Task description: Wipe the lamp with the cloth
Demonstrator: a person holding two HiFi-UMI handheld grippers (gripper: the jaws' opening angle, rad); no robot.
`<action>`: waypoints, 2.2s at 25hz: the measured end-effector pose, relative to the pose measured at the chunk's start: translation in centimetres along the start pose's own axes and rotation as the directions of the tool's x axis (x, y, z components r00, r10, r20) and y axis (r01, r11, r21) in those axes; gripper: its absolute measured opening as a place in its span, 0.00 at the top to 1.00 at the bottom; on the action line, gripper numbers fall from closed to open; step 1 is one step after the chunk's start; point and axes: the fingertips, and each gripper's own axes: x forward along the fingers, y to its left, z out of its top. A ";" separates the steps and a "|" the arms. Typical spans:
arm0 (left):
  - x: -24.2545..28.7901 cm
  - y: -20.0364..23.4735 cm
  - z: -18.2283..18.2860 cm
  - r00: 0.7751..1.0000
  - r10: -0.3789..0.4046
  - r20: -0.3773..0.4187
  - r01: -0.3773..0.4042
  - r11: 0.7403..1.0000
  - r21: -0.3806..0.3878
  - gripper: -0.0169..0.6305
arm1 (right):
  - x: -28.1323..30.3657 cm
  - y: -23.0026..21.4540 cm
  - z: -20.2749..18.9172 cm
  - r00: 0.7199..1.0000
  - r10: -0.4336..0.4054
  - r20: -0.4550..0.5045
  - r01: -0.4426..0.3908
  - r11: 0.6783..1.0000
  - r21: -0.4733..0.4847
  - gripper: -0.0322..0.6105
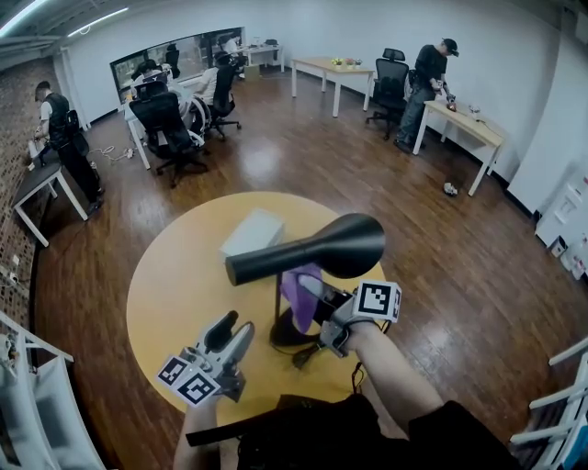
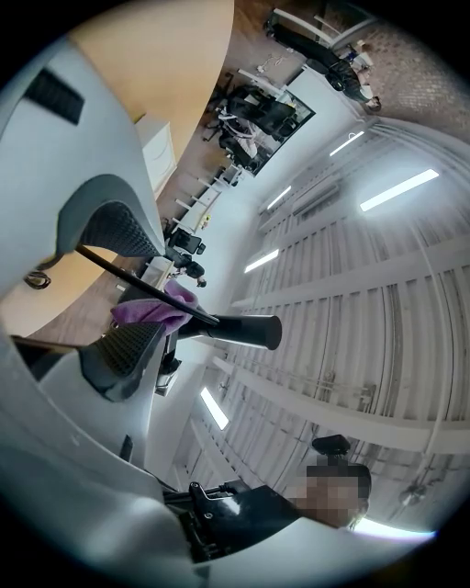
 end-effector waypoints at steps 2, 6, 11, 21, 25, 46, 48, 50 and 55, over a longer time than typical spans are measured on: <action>-0.1 0.0 -0.2 1.000 0.003 -0.005 -0.003 1.000 -0.001 0.65 | -0.3 -1.5 -0.2 0.999 -0.034 0.012 0.034 0.999 0.025 0.77; -0.2 0.1 -0.5 1.000 0.009 -0.007 -0.009 1.000 0.001 0.65 | -1.4 -3.9 -0.5 0.995 -0.095 0.036 0.094 0.995 0.040 0.77; -0.6 0.2 -0.1 0.999 0.032 -0.002 -0.032 0.999 -0.002 0.65 | -2.3 0.5 -3.8 0.992 0.011 -0.122 -0.032 0.984 -0.174 0.78; -3.8 1.1 0.4 0.995 0.082 0.052 -0.081 0.996 -0.024 0.65 | 1.6 9.9 -5.5 0.941 0.224 -0.254 -0.277 0.940 -0.199 0.78; -5.2 1.3 0.8 0.991 0.107 0.086 -0.104 0.994 -0.037 0.65 | 3.1 11.0 -6.1 0.931 0.257 -0.260 -0.306 0.937 -0.171 0.78; -7.4 2.4 2.5 0.983 0.128 0.130 -0.124 0.992 -0.039 0.65 | 6.0 14.1 -9.1 0.918 0.228 -0.324 -0.345 0.862 -0.372 0.78; -7.2 2.3 2.3 0.984 0.126 0.127 -0.122 0.992 -0.040 0.65 | 4.7 13.4 -8.4 0.930 0.212 -0.300 -0.323 0.863 -0.389 0.78; -7.0 2.3 2.1 0.985 0.124 0.121 -0.120 0.992 -0.040 0.65 | 3.4 12.5 -7.0 0.944 0.204 -0.260 -0.295 0.875 -0.385 0.78; -6.4 2.1 1.4 0.988 0.118 0.101 -0.114 0.992 -0.045 0.65 | 1.7 11.0 -5.5 0.960 0.160 -0.227 -0.248 0.866 -0.434 0.78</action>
